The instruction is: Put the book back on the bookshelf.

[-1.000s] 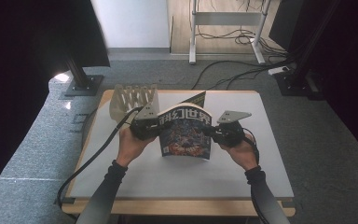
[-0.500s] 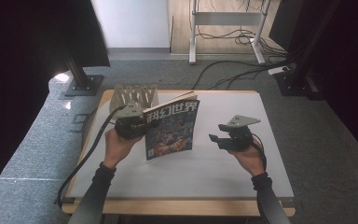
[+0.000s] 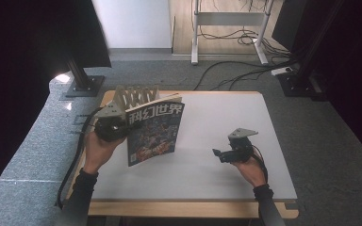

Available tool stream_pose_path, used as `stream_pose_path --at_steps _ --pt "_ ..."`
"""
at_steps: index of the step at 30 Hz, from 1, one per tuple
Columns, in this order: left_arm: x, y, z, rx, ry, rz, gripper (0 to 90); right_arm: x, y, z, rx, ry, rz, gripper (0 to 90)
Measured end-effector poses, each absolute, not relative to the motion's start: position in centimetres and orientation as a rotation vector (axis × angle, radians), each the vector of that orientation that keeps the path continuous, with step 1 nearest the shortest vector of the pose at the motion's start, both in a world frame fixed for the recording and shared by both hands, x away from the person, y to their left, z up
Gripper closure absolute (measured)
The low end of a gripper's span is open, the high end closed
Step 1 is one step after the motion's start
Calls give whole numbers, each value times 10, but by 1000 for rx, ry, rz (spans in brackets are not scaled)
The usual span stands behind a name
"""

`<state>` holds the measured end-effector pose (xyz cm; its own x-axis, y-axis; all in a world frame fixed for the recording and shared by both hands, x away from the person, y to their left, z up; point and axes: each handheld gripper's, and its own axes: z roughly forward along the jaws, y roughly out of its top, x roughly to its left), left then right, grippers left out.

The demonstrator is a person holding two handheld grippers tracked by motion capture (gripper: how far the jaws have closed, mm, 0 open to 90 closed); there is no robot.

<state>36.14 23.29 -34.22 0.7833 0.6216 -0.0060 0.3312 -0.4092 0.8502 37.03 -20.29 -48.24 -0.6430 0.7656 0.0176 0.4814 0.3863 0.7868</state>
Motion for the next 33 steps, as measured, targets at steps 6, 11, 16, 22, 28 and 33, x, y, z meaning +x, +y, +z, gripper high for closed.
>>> stream_pose_path --at_steps 6,11,16,22,28,33 --pt "357 257 -338 1993 781 411 826 369 -204 -500 1119 2313 1091 0" --pt "353 279 -334 1965 840 436 826 368 -206 -513 1128 2320 1066 0" --pt "351 297 -328 1945 896 478 826 366 -208 -524 1130 2327 1037 0" --pt "355 315 -323 1914 977 518 826 366 -210 -536 1159 2350 994 0" --pt "367 324 -321 1881 1026 551 826 367 -210 -536 1161 2348 997 0" --pt "383 324 -324 1851 1072 574 826 367 -210 -536 1160 2349 995 0"
